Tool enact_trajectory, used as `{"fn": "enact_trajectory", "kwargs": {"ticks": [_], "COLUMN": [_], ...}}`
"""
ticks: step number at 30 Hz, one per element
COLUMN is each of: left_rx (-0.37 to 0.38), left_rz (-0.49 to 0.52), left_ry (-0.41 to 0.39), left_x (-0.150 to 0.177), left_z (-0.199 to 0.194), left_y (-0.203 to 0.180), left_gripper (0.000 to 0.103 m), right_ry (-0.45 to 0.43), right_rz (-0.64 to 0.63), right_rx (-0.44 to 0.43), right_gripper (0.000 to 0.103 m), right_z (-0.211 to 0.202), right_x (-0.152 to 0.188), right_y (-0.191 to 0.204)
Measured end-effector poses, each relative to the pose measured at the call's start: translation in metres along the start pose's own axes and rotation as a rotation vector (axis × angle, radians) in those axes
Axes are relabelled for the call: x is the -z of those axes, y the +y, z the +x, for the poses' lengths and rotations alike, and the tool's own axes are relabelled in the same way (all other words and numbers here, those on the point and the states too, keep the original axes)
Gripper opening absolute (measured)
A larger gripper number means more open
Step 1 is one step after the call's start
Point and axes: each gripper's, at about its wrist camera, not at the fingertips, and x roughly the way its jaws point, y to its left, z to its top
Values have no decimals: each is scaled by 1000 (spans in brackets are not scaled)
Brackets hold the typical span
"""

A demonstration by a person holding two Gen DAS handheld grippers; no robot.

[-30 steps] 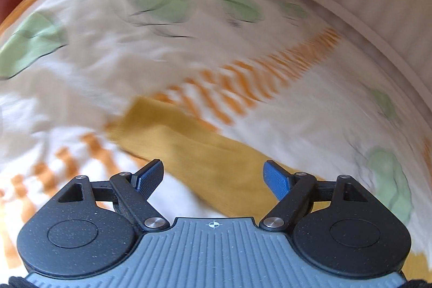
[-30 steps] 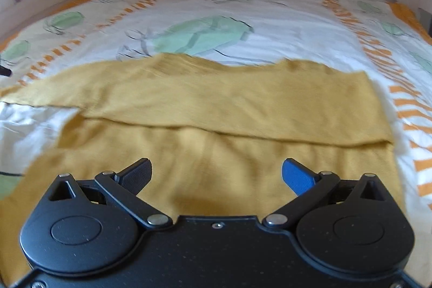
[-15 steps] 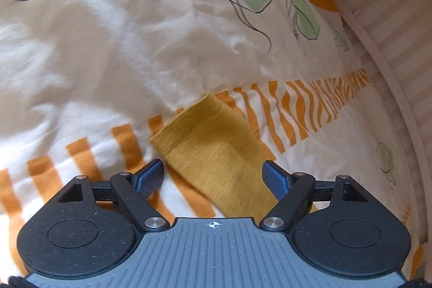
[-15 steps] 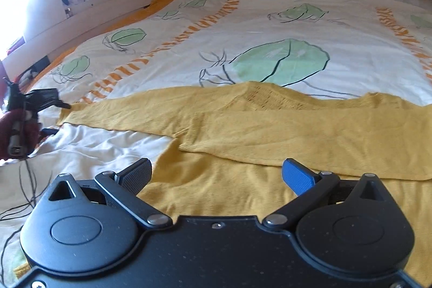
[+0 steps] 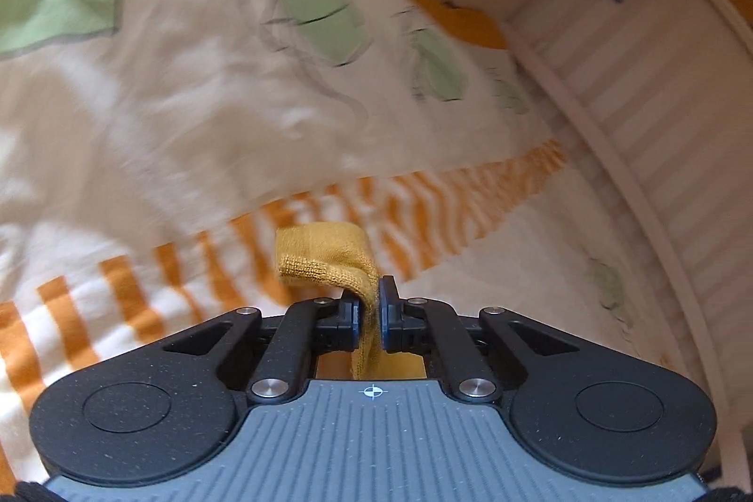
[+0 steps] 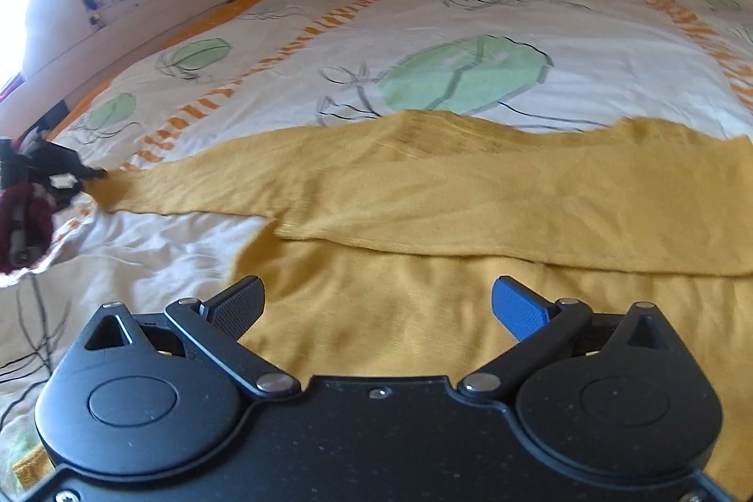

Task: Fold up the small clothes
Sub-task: 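Lay the held sleeve across the folded body and open the left tool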

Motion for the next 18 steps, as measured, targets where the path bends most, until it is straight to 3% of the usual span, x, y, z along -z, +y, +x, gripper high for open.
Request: {"fn": "enact_trajectory", "kwargs": {"ticks": [7,12,18], "left_rx": [109,195,287], "left_rz": [228,347,480], "left_ry": [-17,12,38], "left_x": [22,46,91], "left_z": [-32,-41,-46], "left_y": [-96,-169,-245], "left_gripper": [7,7,7], "right_ry": [29,12,-7], "right_rz": [-36,-51,66], "right_rx": [113,137,121], "right_gripper": [102,102,102], "right_z": [-11,-19,-23], "right_x": [3,4,4], "right_y": [-37,-60,-86]}}
